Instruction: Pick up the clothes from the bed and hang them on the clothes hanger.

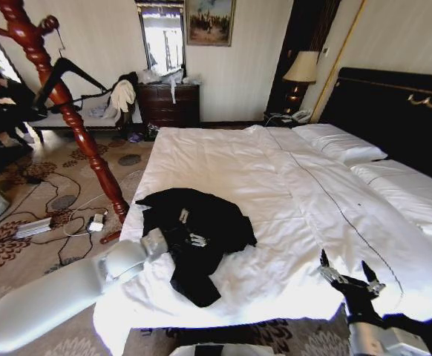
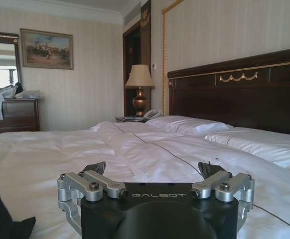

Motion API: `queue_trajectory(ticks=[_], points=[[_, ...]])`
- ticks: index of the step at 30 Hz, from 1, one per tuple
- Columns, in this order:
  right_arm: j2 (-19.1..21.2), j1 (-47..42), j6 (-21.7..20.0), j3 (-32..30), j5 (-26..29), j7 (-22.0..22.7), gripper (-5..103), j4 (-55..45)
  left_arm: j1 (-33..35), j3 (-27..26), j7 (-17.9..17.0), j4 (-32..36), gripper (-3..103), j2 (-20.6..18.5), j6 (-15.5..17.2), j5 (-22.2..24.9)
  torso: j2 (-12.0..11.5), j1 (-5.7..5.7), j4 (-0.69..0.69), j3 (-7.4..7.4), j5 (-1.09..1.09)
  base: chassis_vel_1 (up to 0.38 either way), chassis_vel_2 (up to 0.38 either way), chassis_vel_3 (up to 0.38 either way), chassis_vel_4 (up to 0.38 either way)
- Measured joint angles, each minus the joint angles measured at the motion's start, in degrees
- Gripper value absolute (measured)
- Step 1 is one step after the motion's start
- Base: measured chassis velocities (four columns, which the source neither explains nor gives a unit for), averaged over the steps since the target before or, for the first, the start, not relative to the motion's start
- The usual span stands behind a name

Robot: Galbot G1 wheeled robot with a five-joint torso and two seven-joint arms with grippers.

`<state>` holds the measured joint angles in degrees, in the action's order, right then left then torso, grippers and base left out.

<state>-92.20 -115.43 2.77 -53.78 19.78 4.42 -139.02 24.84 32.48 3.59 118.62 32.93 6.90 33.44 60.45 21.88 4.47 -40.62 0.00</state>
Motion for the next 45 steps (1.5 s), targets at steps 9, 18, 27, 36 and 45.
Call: queue_trajectory(ticks=[9,18,27,36,45], points=[[0.0,1.4,-0.5,-1.7,3.0,0.5,100,-0.1,-19.8,19.7,3.4,-4.5,100,5.9,-1.9,2.5,0.0,0.0,-0.01,0.0,-0.01,0.0,0.0,0.0,0.0],[0.0,1.6,0.2,-2.4,4.4,0.5,100,1.2,-35.3,34.2,5.1,-12.1,99,16.9,-1.8,7.6,0.0,0.0,-0.03,0.0,0.0,0.0,0.0,0.0,0.0],[0.1,1.7,-0.5,-1.8,5.5,1.7,100,2.2,-44.5,42.6,6.7,-20.9,100,28.0,-0.7,12.3,0.0,0.0,-0.01,0.0,-0.01,0.0,0.0,0.0,0.0],[0.1,1.6,-1.5,-1.4,7.2,2.3,100,2.6,-55.8,52.7,9.6,-24.4,100,35.5,0.4,18.6,0.0,-0.01,0.0,0.0,-0.01,0.0,0.0,0.0,0.0],[0.1,1.1,-1.9,-1.8,6.7,2.8,100,2.3,-58.2,58.6,13.4,-26.6,100,40.6,-1.1,11.0,0.0,-0.01,-0.01,0.0,0.0,0.0,0.0,0.0,0.0]])
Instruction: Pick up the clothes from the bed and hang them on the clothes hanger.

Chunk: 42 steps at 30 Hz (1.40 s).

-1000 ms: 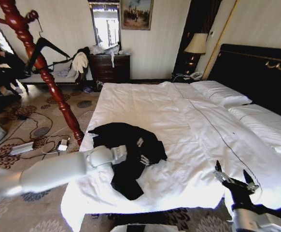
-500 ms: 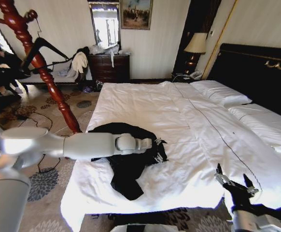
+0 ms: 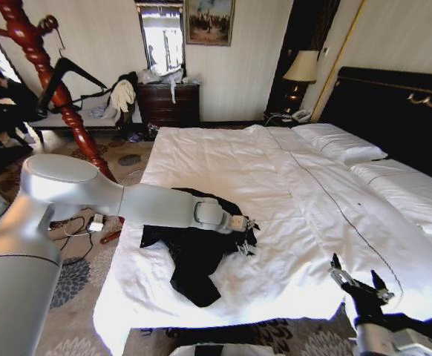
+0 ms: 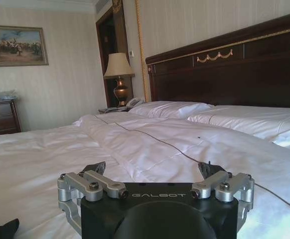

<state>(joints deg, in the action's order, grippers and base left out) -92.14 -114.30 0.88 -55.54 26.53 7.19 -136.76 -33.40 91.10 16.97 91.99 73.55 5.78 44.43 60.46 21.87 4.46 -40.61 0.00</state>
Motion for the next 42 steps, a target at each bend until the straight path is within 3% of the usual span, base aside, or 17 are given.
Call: queue_trajectory(ticks=[5,12,18,19,23,26,28,31,33,39,42], points=[[0.0,-0.8,1.0,-0.8,-0.4,0.0,100,-0.5,-1.5,2.0,0.0,-2.7,99,3.2,0.2,-3.9,0.0,0.0,0.01,0.0,0.0,0.0,0.0,0.0,0.0],[0.0,-1.1,1.1,-1.5,-0.1,0.1,100,-1.0,-1.6,2.3,-0.6,-5.7,103,6.6,1.7,-2.2,0.0,0.01,0.0,-0.01,0.0,0.0,0.0,0.0,0.0],[0.0,-1.5,1.5,-1.3,0.0,0.2,100,-1.0,-1.2,3.1,-1.4,-7.7,98,9.7,2.0,-4.6,0.0,0.0,0.01,0.0,-0.01,0.0,0.0,0.0,0.0],[0.0,-1.5,1.6,-1.3,0.0,0.2,100,-1.0,-0.7,3.3,-1.9,-8.6,90,10.3,2.1,-5.6,0.0,0.0,0.01,-0.01,0.0,0.0,0.0,0.0,0.0],[0.0,-1.3,1.6,-1.4,0.3,0.3,100,-1.0,-0.6,3.8,-2.3,-9.4,85,10.9,2.3,-7.1,0.0,0.01,0.01,0.0,0.0,0.0,0.0,0.0,0.0],[0.0,-1.5,1.6,-2.1,0.7,0.4,100,-0.8,-0.9,4.8,-2.4,-10.0,62,11.6,2.3,-9.6,0.0,0.01,0.0,-0.01,0.0,0.0,0.0,0.0,0.0],[0.0,-1.5,1.8,-2.3,0.7,0.6,100,-0.7,-0.8,4.8,-2.6,-10.1,62,11.7,2.3,-9.6,0.0,0.01,0.0,0.0,0.0,0.0,0.0,0.0,0.0],[0.0,-1.3,2.5,-3.1,0.8,1.2,100,-0.4,-0.7,4.8,-3.0,-9.8,46,12.4,2.6,-9.0,0.0,0.01,0.0,0.0,0.0,0.0,0.0,0.0,0.0],[0.0,-1.3,2.5,-3.1,0.8,1.3,100,-0.4,-0.8,4.8,-3.0,-9.6,46,12.6,2.7,-8.8,0.0,0.0,0.01,0.0,0.0,0.0,0.0,0.0,0.0],[0.0,-1.4,2.5,-3.2,0.8,1.5,100,-0.3,-1.4,5.2,-2.9,-8.6,20,13.4,3.4,-8.2,0.0,0.0,0.01,0.0,0.0,0.0,0.0,0.0,0.0],[0.0,-1.4,2.5,-3.1,0.7,1.6,100,-0.3,-1.7,5.4,-2.8,-8.0,20,13.2,3.5,-8.3,0.0,0.0,0.0,0.0,0.0,0.0,0.0,0.0,0.0]])
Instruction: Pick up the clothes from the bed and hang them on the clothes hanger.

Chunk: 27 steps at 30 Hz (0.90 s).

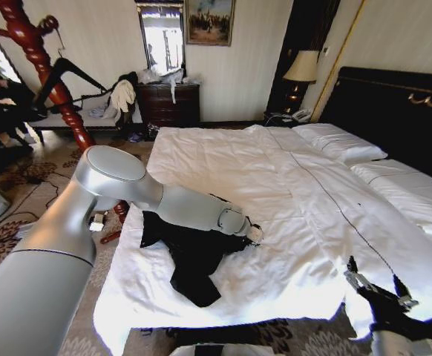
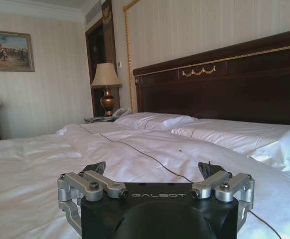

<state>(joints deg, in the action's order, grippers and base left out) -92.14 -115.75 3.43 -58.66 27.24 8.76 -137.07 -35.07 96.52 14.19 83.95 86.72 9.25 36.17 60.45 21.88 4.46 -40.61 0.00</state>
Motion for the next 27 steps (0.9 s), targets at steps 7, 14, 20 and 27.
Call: queue_trajectory(ticks=[7,14,20,27], points=[[0.0,0.2,0.0,0.4,-0.3,0.2,100,0.4,-2.4,0.0,1.4,3.0,36,-1.1,0.2,0.1,0.0,0.0,0.0,0.0,0.0,0.0,0.0,0.0,0.0],[0.0,0.6,-0.2,1.0,-0.4,0.2,100,0.4,-2.4,1.9,2.2,4.0,63,-1.0,0.3,-1.1,0.0,0.0,-0.01,0.0,0.0,0.0,0.0,0.0,0.0],[0.0,0.6,-0.2,1.2,-0.2,0.2,100,0.4,-0.3,2.7,1.9,0.6,66,-0.1,0.5,-2.3,0.0,0.0,0.0,0.0,0.0,0.0,0.0,0.0,0.0],[0.1,0.9,-0.2,0.3,-0.3,0.1,100,0.7,1.5,3.2,1.9,-5.5,54,2.5,-0.4,-2.2,0.0,0.0,0.02,0.0,0.0,0.0,0.0,0.0,0.0]])
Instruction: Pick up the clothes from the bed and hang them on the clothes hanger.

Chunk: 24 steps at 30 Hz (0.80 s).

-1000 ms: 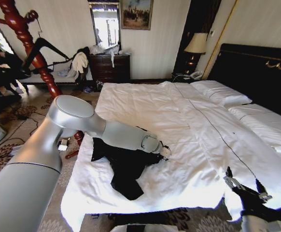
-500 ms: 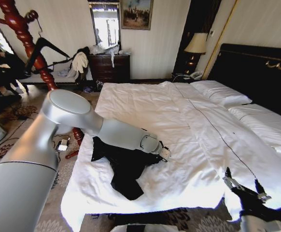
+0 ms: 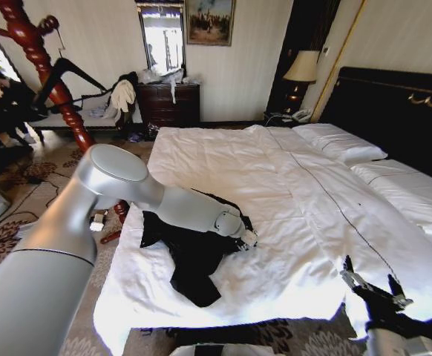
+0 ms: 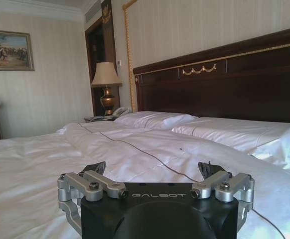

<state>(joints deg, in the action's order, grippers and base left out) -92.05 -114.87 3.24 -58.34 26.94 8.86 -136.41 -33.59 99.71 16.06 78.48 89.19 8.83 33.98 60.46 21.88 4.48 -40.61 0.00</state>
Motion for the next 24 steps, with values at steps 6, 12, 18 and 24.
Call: queue_trajectory(ticks=[6,12,18,24], points=[[1.9,1.3,-0.9,-2.4,0.6,0.0,100,0.2,0.4,0.7,0.8,0.9,41,-0.1,-0.6,-0.4,0.0,0.0,-0.02,0.0,0.0,0.0,0.0,0.0,0.0],[1.5,1.8,-1.2,-1.7,0.6,0.3,100,0.9,0.8,0.4,1.4,1.4,22,-0.5,-0.7,-1.1,0.0,0.0,-0.01,0.0,0.0,0.0,0.0,0.0,0.0],[1.5,1.9,-1.2,-1.5,0.7,0.4,100,1.2,1.0,0.6,2.0,1.5,6,-0.7,-0.8,-1.8,0.0,0.0,-0.01,0.0,0.0,0.0,0.0,0.0,0.0],[1.9,1.8,-1.3,-2.2,1.3,0.6,100,1.2,1.5,1.0,3.1,0.3,1,-1.3,-1.7,-3.0,0.0,0.0,-0.01,0.0,0.0,0.0,0.0,0.0,0.0]])
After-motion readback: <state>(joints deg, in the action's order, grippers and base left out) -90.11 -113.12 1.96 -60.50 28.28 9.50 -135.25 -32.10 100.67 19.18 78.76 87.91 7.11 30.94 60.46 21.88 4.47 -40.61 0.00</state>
